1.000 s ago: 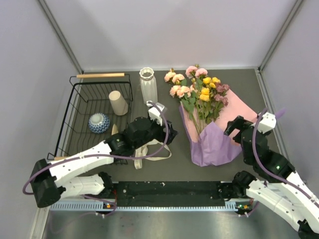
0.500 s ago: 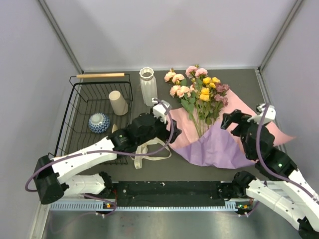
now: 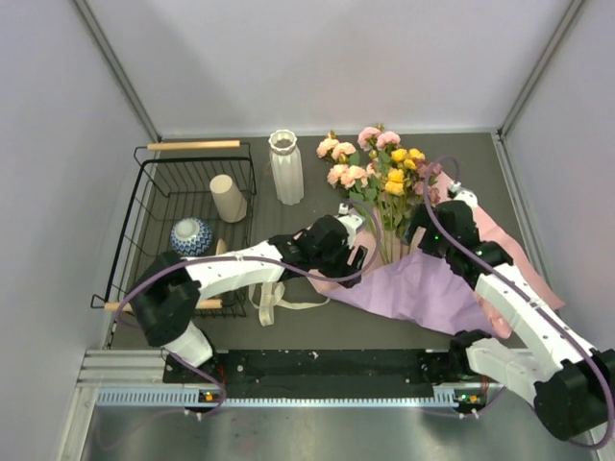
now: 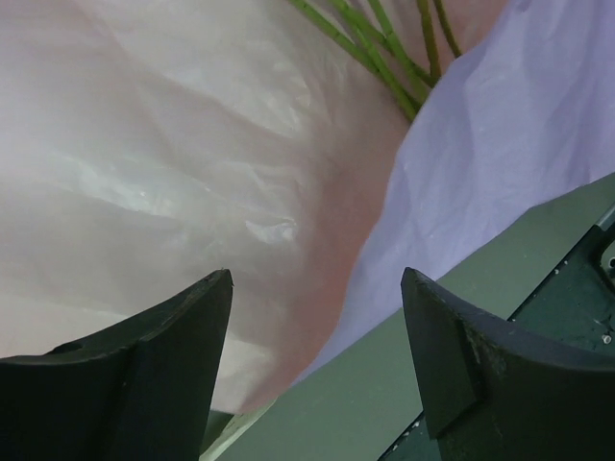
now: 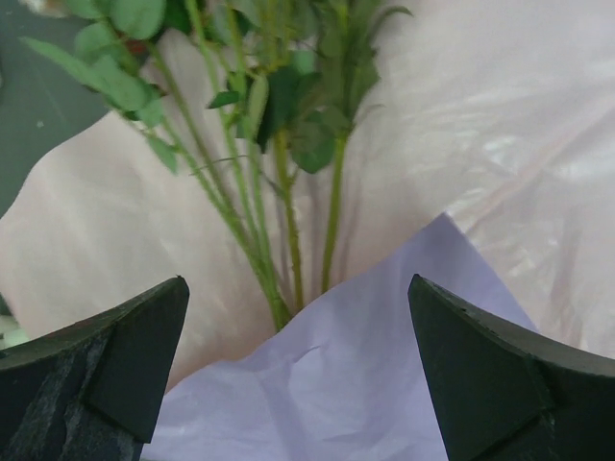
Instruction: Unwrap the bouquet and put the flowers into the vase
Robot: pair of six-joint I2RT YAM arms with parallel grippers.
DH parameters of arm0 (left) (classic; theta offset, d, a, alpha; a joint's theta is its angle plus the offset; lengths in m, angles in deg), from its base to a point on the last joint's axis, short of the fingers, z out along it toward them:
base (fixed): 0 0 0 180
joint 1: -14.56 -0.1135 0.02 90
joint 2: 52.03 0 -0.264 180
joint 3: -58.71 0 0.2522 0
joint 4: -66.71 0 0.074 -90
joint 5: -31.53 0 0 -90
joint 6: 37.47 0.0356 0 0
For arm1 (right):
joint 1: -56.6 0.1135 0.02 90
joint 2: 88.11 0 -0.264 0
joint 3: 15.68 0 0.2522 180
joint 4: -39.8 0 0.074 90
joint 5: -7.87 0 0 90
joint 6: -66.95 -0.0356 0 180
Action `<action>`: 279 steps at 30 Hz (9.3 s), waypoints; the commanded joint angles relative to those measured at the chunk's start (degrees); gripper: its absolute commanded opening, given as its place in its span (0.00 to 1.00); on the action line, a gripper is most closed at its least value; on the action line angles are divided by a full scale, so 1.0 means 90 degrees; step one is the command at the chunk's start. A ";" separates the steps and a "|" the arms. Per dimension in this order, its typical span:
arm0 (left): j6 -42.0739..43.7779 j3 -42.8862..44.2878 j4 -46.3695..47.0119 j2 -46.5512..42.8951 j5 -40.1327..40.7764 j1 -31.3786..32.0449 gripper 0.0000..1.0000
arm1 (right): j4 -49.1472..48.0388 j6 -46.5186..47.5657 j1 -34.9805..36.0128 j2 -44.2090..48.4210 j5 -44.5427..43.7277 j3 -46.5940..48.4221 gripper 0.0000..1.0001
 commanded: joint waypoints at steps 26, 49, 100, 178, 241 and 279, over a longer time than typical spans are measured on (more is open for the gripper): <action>-0.0609 0.0966 0.0816 0.2569 -0.1380 -0.1917 0.33 | -0.1361 -0.0465 -0.2992 0.0803 0.2297 -0.1272 0.99; -0.0160 0.1640 0.0465 0.2930 -0.1194 -0.2044 0.34 | -0.0407 -0.0583 -0.2593 0.0694 0.7170 -0.1779 0.88; -0.0306 -0.0107 0.1080 -0.0789 -0.2025 -0.1067 0.50 | 0.0349 -0.0388 0.0112 -0.0289 0.1077 0.0075 0.72; -0.0179 -0.0996 0.0523 -0.3173 -0.1126 -0.1351 0.67 | -0.2279 0.3158 0.1323 -0.5017 -0.1209 0.1892 0.28; -0.3587 -0.1064 0.4743 -0.3310 -0.3187 -0.2689 0.56 | -0.5746 0.1420 0.1323 0.0257 0.5295 -0.0207 0.00; 0.0971 0.2254 0.2037 -0.2627 -0.0649 -0.3010 0.00 | -0.1685 0.1947 0.1323 0.1360 0.0989 0.0935 0.75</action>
